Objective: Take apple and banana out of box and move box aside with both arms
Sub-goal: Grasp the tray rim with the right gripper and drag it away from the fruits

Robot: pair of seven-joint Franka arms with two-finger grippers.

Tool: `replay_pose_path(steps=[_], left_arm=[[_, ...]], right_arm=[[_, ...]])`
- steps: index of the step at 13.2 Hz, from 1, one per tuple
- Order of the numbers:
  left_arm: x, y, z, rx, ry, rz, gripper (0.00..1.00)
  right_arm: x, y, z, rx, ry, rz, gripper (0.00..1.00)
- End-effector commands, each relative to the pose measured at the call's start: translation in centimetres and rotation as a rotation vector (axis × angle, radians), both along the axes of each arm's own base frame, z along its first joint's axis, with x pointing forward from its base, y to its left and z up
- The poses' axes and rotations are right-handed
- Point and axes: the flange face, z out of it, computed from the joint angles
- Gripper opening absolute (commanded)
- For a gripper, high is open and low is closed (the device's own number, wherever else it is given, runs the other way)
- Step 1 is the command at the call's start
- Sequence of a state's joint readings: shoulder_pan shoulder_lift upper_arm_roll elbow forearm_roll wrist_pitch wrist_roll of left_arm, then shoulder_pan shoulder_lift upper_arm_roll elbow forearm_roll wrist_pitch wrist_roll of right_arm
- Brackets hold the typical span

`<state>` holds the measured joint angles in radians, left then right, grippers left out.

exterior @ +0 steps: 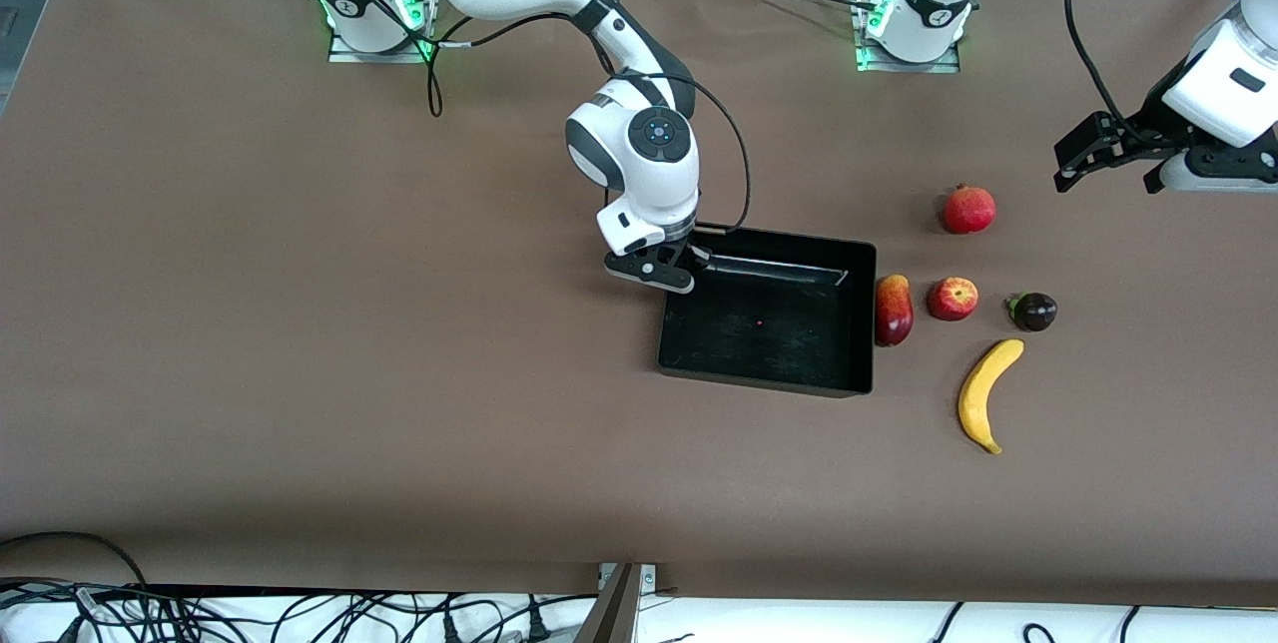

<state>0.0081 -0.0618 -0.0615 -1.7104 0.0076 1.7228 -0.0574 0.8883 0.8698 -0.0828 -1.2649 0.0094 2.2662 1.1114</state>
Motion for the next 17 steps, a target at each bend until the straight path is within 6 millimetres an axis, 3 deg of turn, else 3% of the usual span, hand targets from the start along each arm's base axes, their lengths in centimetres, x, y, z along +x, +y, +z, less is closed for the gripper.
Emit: replay_pose_path(steps=[1,3,6,7,9,12,17], left_arm=[[-0.2,-0.3,0.1,0.02,0.025,-0.014,1.0],[-0.3,-0.7,0.1,0.028,0.037,-0.02,1.0],[-0.4,-0.1,0.1,0.019,0.047,-0.007,1.0],[-0.4,-0.3,0.1,0.019,0.049,-0.01,1.0],[-0.5,-0.4,0.2,0.02,0.055,-0.011,1.0],[-0.6,-0.5,0.6,0.02,0.059,-0.013,1.0],[-0.8,-0.7,0.7,0.021,0.07,-0.015,1.0]], right_arm=[[1.9,-1.3,2.3,-0.005,-0.033,0.045,0.0],[4.3,-5.2,5.2,-0.038,-0.038,0.103,0.0],[7.4,-12.8,9.3,-0.072,-0.013,0.215,0.0],[8.4,-16.1,10.2,-0.083,0.001,0.257,0.0],[11.4,-24.8,11.2,-0.079,0.025,0.32,0.0],[12.3,-36.6,11.1,-0.018,0.076,0.383,0.0],[10.8,-54.5,6.5,0.055,0.109,0.364,0.0]])
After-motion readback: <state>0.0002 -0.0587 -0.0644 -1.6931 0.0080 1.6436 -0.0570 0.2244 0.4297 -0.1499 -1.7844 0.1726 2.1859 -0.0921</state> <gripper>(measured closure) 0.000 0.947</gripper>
